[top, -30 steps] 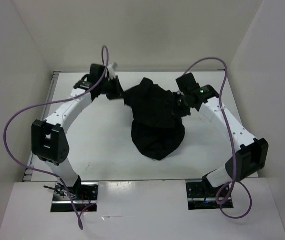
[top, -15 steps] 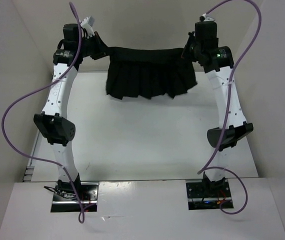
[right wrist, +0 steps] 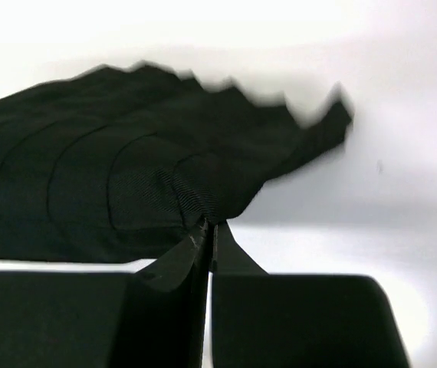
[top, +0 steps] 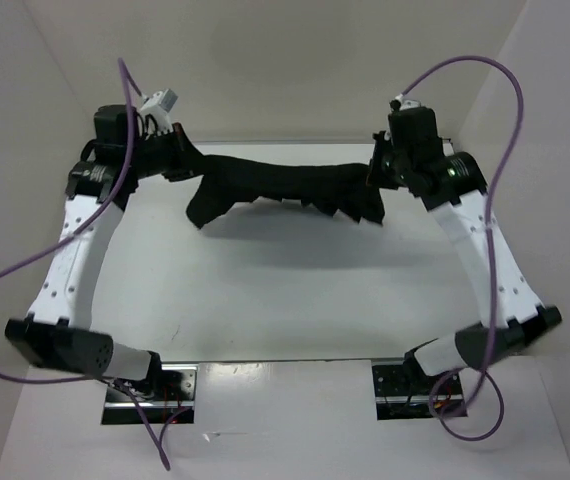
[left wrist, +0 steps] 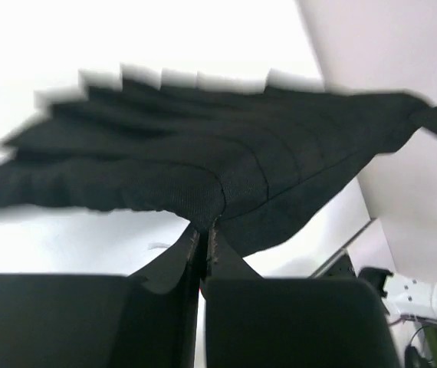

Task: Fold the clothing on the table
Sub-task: Flatten the skirt out, then fold the skirt

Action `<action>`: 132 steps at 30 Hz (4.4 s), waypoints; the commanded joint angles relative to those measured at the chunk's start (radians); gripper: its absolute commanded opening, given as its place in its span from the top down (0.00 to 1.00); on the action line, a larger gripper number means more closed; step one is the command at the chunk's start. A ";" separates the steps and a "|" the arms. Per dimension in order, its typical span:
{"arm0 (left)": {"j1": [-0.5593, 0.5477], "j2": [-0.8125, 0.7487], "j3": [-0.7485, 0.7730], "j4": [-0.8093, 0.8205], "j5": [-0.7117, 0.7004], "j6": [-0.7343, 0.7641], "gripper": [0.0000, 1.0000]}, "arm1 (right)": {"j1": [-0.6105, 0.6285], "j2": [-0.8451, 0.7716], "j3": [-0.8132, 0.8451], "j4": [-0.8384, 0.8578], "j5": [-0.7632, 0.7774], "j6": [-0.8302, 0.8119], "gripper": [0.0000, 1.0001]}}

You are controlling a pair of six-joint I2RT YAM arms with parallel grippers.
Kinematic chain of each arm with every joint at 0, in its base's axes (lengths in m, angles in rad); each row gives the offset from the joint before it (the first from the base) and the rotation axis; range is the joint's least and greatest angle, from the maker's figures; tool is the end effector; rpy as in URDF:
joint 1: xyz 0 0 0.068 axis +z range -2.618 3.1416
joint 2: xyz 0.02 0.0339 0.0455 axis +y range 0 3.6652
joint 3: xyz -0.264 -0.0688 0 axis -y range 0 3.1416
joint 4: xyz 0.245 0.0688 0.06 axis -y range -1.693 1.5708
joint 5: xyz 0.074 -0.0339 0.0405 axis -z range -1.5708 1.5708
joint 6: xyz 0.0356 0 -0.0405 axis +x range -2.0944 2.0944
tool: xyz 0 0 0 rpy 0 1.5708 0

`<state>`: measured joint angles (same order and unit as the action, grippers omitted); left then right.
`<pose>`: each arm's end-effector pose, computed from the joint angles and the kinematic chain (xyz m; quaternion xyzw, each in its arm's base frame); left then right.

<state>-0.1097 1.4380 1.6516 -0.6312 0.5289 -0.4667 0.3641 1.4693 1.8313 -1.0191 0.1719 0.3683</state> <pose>0.3037 -0.0515 0.4433 -0.0034 0.8216 -0.3596 0.4422 0.2708 0.0967 0.4524 0.0397 0.8941 0.0854 0.4379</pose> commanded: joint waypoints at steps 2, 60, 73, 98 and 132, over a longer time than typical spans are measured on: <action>0.013 -0.220 0.036 -0.013 0.055 0.066 1.00 | 0.042 -0.318 -0.079 0.033 -0.012 0.046 1.00; -0.007 0.654 -0.003 0.176 -0.208 0.007 0.99 | 0.055 0.255 -0.692 0.154 -0.330 0.006 0.98; -0.007 0.518 0.172 0.169 -0.314 0.007 0.30 | 0.114 0.126 -0.420 -0.085 -0.080 0.112 0.45; -0.084 1.104 0.757 0.119 -0.167 0.068 0.97 | -0.149 0.266 -0.484 0.227 -0.129 0.101 0.22; -0.130 0.717 -0.168 0.372 -0.187 -0.069 0.97 | -0.261 0.577 -0.127 0.358 -0.175 0.008 0.22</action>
<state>-0.2165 2.1746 1.5227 -0.2070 0.3805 -0.5316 0.1040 2.1269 1.6463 -0.7017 0.0090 0.4259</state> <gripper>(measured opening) 0.036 0.761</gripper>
